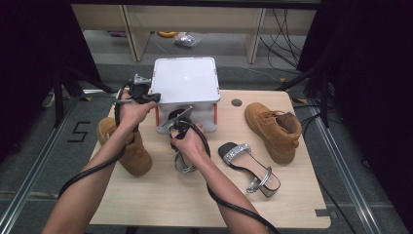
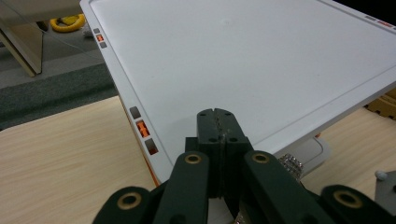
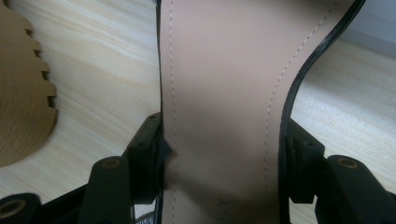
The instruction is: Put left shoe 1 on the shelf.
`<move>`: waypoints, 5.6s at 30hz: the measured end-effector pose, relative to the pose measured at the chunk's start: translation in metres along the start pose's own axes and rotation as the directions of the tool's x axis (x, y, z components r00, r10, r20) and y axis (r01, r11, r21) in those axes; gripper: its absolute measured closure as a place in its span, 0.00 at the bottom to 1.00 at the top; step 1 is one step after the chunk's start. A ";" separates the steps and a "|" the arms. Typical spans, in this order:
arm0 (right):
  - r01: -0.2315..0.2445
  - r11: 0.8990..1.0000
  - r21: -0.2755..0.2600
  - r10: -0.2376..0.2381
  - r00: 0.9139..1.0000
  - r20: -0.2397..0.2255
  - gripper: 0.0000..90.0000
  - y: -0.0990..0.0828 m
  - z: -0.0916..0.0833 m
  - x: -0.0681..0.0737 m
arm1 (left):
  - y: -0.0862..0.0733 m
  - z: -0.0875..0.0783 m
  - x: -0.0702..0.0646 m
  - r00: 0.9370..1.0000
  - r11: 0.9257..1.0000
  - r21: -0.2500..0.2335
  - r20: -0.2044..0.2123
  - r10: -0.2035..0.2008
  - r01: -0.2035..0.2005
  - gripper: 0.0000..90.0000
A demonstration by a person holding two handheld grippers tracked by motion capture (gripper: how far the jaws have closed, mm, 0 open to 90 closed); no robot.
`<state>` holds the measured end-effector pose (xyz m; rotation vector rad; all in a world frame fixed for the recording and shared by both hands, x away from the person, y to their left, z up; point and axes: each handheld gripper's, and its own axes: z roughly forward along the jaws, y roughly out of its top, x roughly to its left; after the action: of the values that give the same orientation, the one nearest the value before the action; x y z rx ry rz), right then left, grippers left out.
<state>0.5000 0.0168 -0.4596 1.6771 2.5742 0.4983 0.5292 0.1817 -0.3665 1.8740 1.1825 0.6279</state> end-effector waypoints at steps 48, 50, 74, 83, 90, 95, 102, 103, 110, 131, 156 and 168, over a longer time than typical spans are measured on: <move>0.127 0.978 -0.168 -0.137 0.989 -0.052 0.76 -0.068 -0.088 -0.028 | 0.001 0.001 -0.001 1.000 1.000 -0.004 -0.006 -0.003 0.003 1.00; 0.153 0.979 -0.138 -0.160 0.986 -0.046 0.84 -0.076 -0.088 -0.030 | 0.001 0.001 -0.001 1.000 1.000 -0.003 -0.006 -0.003 0.003 1.00; 0.202 0.972 -0.119 -0.213 0.973 -0.092 1.00 -0.107 -0.016 -0.026 | 0.001 0.001 -0.001 1.000 1.000 -0.004 -0.003 -0.007 0.007 1.00; 0.142 0.977 -0.157 -0.162 0.979 -0.126 1.00 -0.108 -0.016 -0.023 | 0.001 0.000 0.000 1.000 1.000 0.007 -0.002 0.005 -0.005 1.00; 0.101 0.971 -0.216 -0.130 0.984 -0.123 1.00 -0.099 -0.021 -0.019 | 0.001 0.000 0.000 1.000 1.000 0.009 -0.001 0.005 -0.005 1.00; 0.110 0.966 -0.235 -0.140 0.984 -0.111 1.00 -0.095 -0.020 -0.017 | 0.002 0.000 0.000 1.000 1.000 0.014 -0.001 0.007 -0.007 1.00; 0.097 0.954 -0.285 -0.133 0.985 -0.109 1.00 -0.094 -0.018 -0.015 | 0.002 0.000 0.000 1.000 1.000 0.011 -0.001 0.008 -0.008 1.00; 0.096 0.951 -0.294 -0.133 0.985 -0.109 1.00 -0.093 -0.019 -0.015 | 0.002 0.000 0.000 1.000 1.000 0.014 -0.001 0.008 -0.008 1.00; 0.070 0.933 -0.354 -0.112 0.989 -0.099 1.00 -0.077 -0.026 -0.013 | 0.002 0.001 -0.001 1.000 1.000 0.002 0.000 -0.004 0.004 1.00; 0.016 0.918 -0.397 -0.057 0.994 -0.091 1.00 -0.029 -0.010 -0.005 | 0.002 0.000 0.000 1.000 1.000 0.011 0.005 0.009 -0.010 1.00; 0.027 0.886 -0.463 -0.043 0.999 -0.024 1.00 0.015 0.002 -0.004 | 0.002 0.001 0.001 1.000 1.000 0.001 0.019 -0.006 0.006 1.00; 0.033 0.884 -0.467 -0.035 0.999 0.003 1.00 0.019 0.009 -0.003 | 0.003 0.000 0.001 1.000 0.999 0.027 0.015 0.023 -0.023 1.00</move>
<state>0.5200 0.0229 -0.4633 1.4540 2.2293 1.0241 0.5308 0.1822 -0.3641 1.9143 1.1665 0.6127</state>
